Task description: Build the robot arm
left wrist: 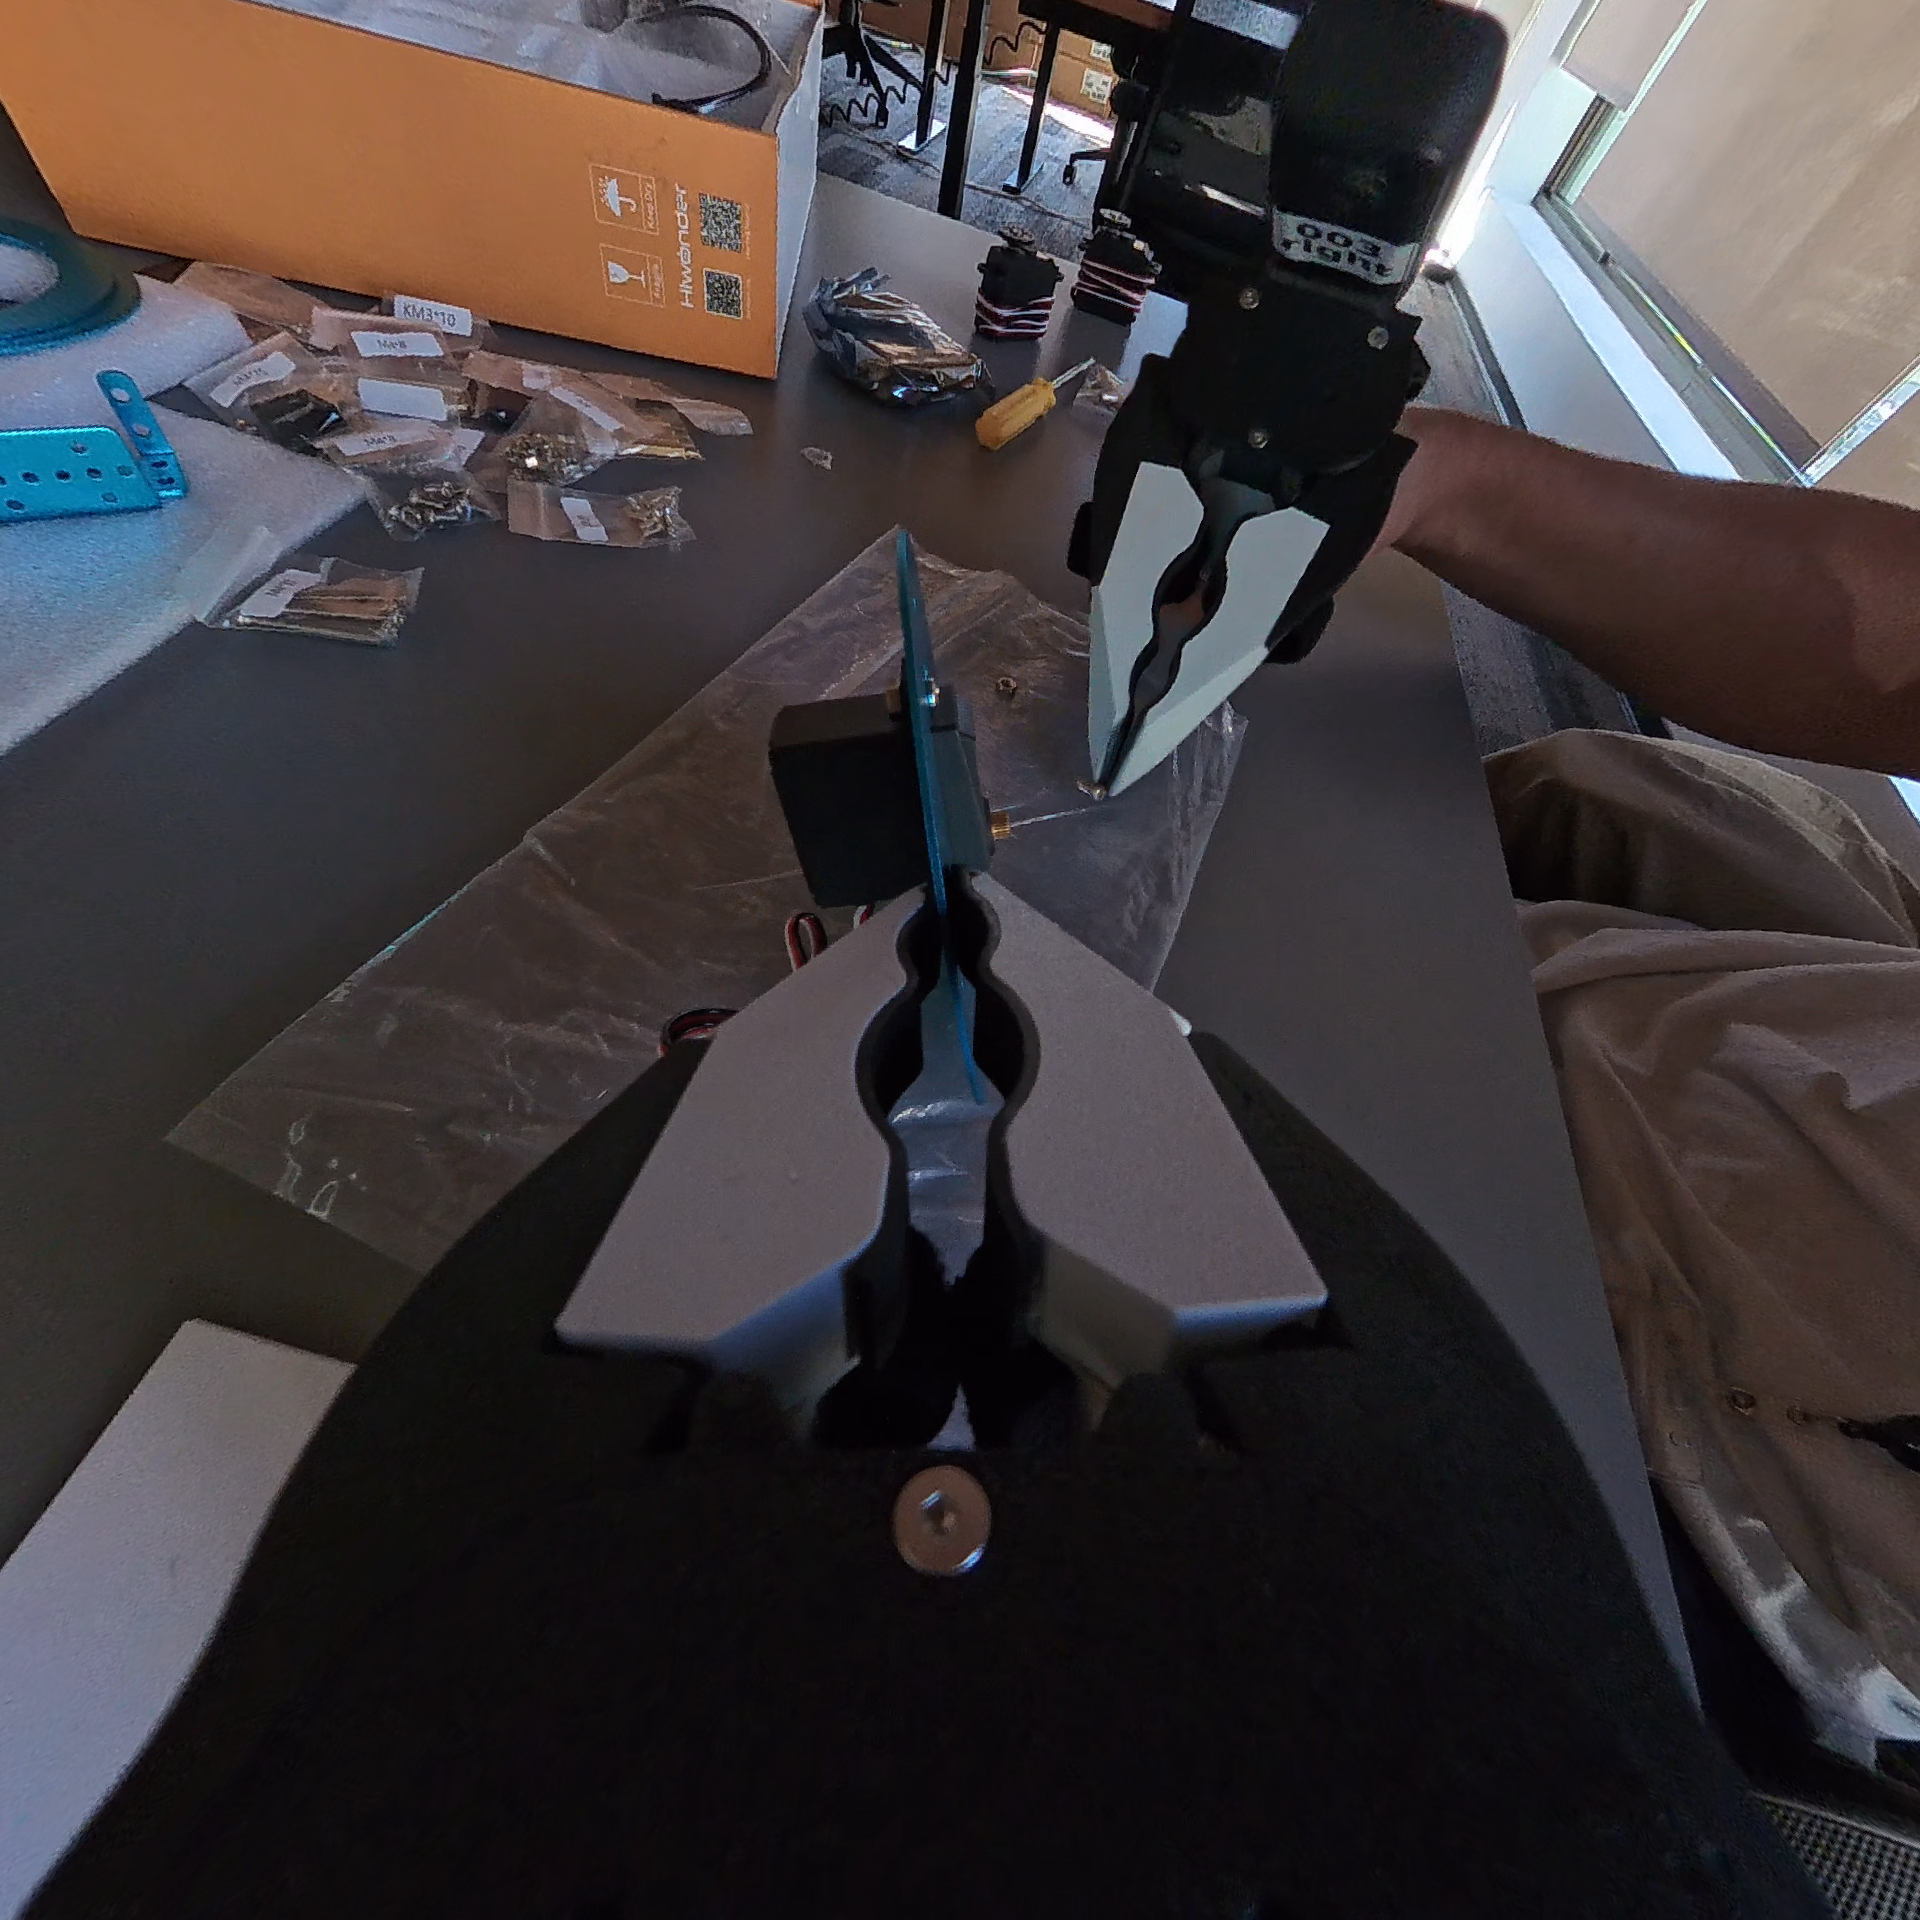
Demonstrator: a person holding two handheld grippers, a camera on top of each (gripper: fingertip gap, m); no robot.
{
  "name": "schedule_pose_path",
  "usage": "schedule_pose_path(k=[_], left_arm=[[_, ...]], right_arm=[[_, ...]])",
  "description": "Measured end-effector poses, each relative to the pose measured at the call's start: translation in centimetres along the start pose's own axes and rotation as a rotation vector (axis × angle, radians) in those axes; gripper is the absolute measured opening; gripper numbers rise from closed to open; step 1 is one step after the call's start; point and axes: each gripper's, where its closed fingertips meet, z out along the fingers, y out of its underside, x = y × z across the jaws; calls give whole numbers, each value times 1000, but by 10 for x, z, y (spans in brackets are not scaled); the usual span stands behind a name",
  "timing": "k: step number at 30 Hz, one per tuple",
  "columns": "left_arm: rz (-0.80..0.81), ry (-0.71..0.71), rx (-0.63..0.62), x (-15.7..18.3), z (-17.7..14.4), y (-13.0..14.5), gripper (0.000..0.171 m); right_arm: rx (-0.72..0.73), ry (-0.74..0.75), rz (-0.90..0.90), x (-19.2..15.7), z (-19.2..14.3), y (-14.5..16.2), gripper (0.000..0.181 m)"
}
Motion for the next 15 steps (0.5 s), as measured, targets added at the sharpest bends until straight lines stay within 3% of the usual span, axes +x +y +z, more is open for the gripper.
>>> schedule_pose_path(k=[8, 12, 15], left_arm=[[-9, 10, 3, 0, 0, 1, 0], [-13, 13, 3, -1, 0, 1, 1], [-12, 11, 2, -1, 0, 1, 1]], right_arm=[[297, -31, -50, -3, -10, -73, 0], [289, -50, -25, 1, -5, -78, 0], [145, -47, 0, -6, 9, -61, 0]])
